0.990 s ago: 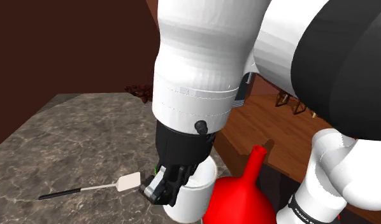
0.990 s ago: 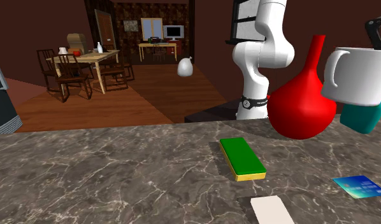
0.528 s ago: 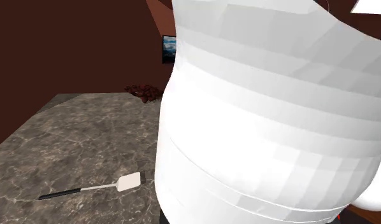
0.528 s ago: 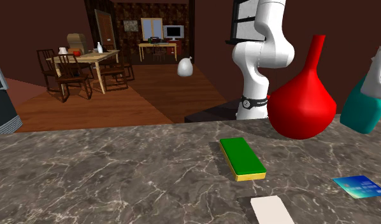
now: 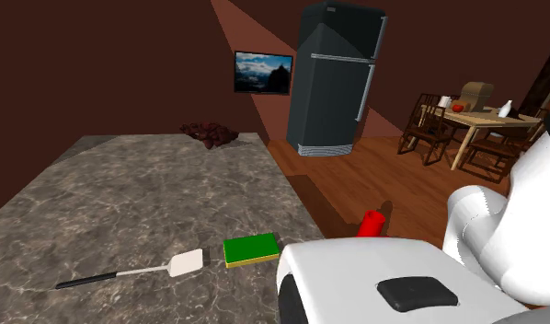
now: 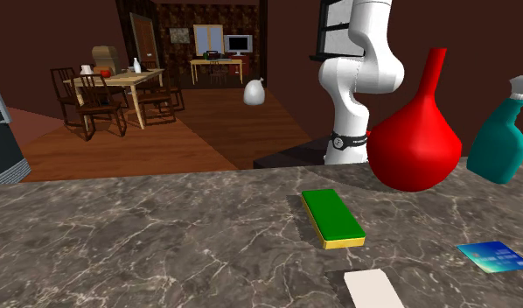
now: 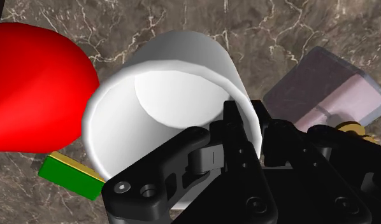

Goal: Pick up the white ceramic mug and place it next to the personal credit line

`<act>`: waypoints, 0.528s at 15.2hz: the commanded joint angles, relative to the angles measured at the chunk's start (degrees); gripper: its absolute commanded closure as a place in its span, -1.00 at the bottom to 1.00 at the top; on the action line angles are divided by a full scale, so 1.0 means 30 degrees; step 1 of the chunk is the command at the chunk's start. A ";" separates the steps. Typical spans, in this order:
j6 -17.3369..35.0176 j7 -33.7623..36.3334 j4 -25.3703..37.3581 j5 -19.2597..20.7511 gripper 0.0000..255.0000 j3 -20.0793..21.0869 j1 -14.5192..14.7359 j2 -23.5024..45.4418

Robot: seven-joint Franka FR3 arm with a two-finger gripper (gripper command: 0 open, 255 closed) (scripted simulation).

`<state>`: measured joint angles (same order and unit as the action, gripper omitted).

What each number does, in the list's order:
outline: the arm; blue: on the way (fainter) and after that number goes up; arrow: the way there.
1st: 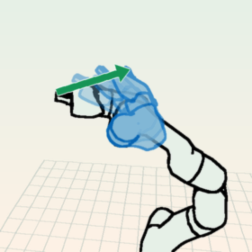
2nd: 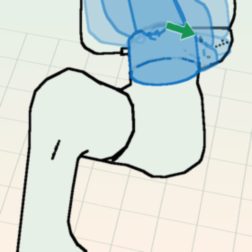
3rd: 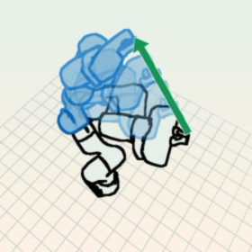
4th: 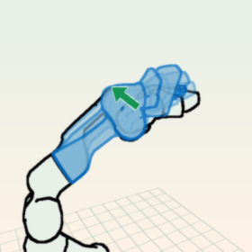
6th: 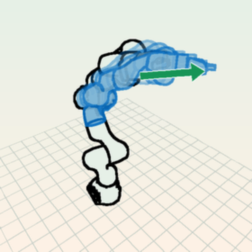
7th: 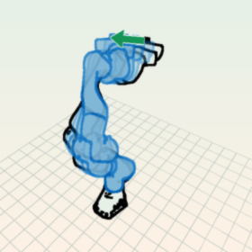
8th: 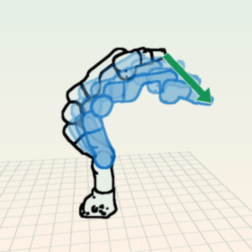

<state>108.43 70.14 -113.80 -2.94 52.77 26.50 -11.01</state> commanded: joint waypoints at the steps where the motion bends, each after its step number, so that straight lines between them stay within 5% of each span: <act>1: 0.0394 0.0389 -0.0143 0.0263 1.00 0.0287 -0.0025 0.0362; 8: 0.2169 0.0862 -0.1574 0.0703 1.00 0.0645 -0.0066 0.0919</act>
<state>114.15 72.51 -117.92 -1.01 54.56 26.31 -8.46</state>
